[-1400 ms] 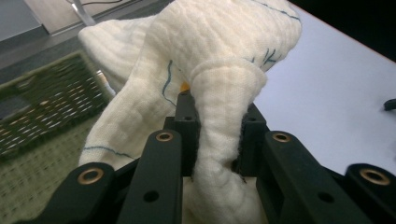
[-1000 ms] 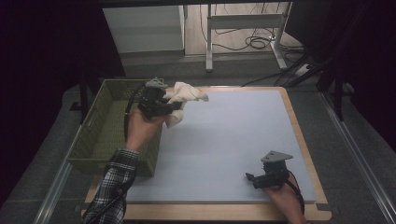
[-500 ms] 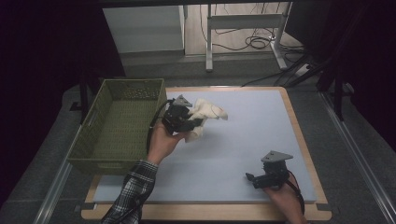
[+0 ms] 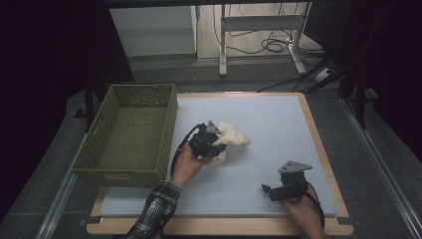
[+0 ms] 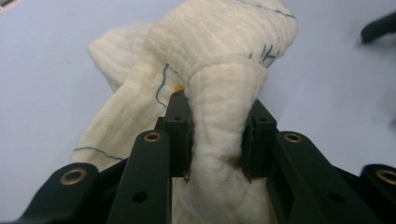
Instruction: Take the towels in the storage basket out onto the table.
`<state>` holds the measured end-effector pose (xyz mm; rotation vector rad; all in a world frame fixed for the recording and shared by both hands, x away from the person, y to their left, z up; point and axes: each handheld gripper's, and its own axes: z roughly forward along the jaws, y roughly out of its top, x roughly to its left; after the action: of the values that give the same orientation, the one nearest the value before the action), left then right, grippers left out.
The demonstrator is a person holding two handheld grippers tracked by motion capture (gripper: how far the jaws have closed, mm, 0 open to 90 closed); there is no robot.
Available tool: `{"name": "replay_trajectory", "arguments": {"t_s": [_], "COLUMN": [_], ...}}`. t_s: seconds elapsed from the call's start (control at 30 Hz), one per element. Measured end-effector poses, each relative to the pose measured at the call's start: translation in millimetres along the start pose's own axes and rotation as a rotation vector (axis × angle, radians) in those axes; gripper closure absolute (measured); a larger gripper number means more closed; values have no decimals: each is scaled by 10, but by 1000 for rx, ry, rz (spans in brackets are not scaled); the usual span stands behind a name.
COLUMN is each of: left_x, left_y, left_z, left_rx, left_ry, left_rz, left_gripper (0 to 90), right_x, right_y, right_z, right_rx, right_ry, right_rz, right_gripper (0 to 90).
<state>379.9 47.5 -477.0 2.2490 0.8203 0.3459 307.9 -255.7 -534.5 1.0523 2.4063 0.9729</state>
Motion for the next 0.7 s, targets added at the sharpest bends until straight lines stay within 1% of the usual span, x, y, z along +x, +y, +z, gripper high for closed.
{"name": "replay_trajectory", "arguments": {"t_s": [0.03,0.1,0.17,0.23,0.3,0.33,0.4,0.47,0.57,0.67,0.7], "left_x": [-8,-10,-15,-19,-19,-19,-9,-6,-16,-50,-66], "left_y": [-20,-60,-98,-130,-150,-158,-165,-177,-198,-223,-228], "left_z": [33,95,158,196,189,165,99,18,-101,-195,-217], "left_rx": [1,6,10,6,-12,-24,-40,-52,-61,-74,-78], "left_ry": [-3,-23,-27,-25,-34,-31,-32,-40,-31,-43,-52], "left_rz": [-4,-20,-29,-44,-48,-50,-54,-59,-49,-51,-47], "left_gripper": [671,650,589,466,311,269,218,201,202,240,265], "right_x": [0,-1,0,0,0,1,1,1,2,3,3], "right_y": [0,0,0,0,0,0,0,0,1,1,1], "right_z": [0,0,0,0,0,0,0,0,0,0,0], "right_rx": [0,-1,0,0,0,0,0,0,1,1,2], "right_ry": [0,0,0,0,0,0,-1,-1,-1,-1,-1], "right_rz": [0,-1,0,0,0,1,0,-1,0,1,1], "right_gripper": [21,21,21,21,21,21,21,22,21,21,21]}}
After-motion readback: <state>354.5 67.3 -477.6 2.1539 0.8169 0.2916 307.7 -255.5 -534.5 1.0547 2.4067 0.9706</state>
